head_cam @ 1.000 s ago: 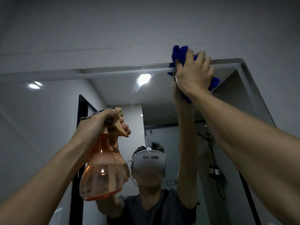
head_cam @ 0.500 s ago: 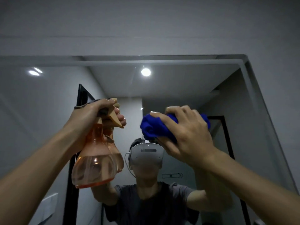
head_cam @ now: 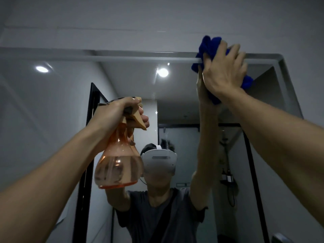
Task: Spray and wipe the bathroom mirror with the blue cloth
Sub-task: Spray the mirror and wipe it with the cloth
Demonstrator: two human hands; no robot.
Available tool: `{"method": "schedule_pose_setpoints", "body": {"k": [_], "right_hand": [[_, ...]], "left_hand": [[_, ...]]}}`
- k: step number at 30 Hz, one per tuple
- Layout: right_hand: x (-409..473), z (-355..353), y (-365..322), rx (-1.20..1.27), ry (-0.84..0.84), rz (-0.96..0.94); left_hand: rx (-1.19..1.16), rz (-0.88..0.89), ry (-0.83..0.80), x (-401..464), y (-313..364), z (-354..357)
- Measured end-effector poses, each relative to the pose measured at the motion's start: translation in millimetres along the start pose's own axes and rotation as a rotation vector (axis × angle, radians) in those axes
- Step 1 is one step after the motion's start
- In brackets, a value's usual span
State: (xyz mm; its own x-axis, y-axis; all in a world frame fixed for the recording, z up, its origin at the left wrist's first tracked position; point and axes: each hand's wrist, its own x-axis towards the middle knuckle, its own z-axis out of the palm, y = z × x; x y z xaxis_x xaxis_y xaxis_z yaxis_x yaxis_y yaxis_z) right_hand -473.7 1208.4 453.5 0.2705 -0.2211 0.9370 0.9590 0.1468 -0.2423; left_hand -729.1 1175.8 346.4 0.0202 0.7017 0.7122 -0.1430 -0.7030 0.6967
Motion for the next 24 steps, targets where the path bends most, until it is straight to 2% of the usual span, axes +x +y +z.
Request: {"method": "schedule_pose_setpoints", "body": {"k": [3, 10, 13, 18, 24], "right_hand": [[4.1, 3.2, -27.6, 0.008, -0.034, -0.011], [-103.0, -16.6, -46.3, 0.066, -0.083, -0.385], [-146.2, -27.3, -40.7, 0.049, -0.124, -0.373], [-153.9, -34.9, -40.5, 0.007, -0.212, -0.341], [-156.0, -27.4, -37.8, 0.012, -0.152, -0.344]], "left_hand": [[-0.014, 0.006, -0.005, 3.1, -1.2, -1.6], [0.024, 0.005, -0.039, 6.1, -1.4, -2.5], [0.056, 0.001, -0.022, 3.4, 3.7, -1.4], [0.087, -0.066, -0.033, -12.4, 11.9, -7.2], [0.044, -0.066, -0.013, -29.0, 27.3, -53.9]]}}
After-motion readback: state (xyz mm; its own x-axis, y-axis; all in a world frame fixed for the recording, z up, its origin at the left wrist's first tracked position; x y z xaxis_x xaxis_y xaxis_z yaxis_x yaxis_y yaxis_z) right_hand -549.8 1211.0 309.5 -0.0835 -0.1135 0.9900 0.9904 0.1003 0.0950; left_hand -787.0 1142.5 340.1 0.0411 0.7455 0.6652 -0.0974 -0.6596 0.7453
